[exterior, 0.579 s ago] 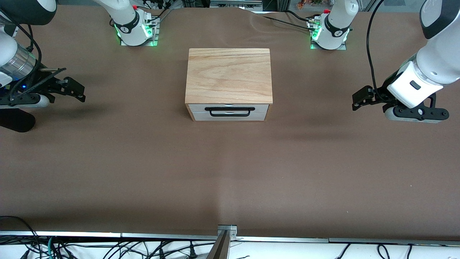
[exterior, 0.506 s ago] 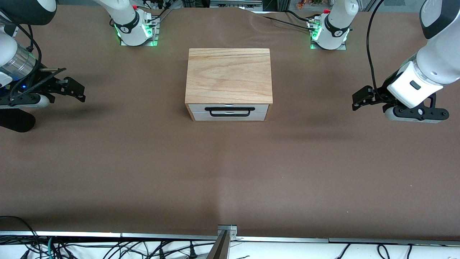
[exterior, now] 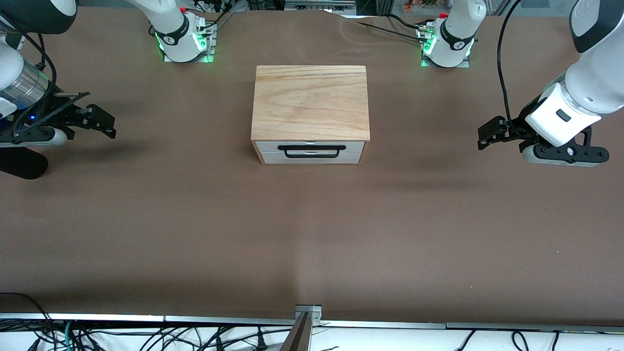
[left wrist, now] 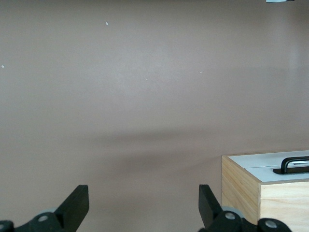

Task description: Pull top drawer with both arms simultaneously

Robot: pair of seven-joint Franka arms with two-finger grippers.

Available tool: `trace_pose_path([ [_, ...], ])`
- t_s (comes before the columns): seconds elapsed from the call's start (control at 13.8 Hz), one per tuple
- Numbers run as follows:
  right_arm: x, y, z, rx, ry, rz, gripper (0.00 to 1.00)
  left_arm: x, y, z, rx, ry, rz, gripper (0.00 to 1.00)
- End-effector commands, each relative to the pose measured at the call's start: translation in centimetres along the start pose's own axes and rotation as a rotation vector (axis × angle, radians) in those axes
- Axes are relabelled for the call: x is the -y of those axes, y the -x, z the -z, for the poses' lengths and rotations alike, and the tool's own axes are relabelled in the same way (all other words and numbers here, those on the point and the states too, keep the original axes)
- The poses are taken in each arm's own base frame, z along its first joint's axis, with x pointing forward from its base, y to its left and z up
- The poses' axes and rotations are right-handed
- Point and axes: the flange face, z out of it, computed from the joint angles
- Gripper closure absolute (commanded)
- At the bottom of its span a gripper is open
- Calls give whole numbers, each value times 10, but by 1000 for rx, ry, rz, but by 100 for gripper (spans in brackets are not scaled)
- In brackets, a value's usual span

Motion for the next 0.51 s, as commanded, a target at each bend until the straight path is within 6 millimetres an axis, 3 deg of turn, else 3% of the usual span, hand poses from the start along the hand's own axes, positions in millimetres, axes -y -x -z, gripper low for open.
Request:
trace_pose_path([
  [0.0, 1, -2, 4, -3, 6, 10, 0, 2, 5, 5, -18, -17, -5, 0],
  [0.43, 4, 0, 0, 11, 5, 10, 0, 2, 5, 5, -17, -14, -3, 0],
])
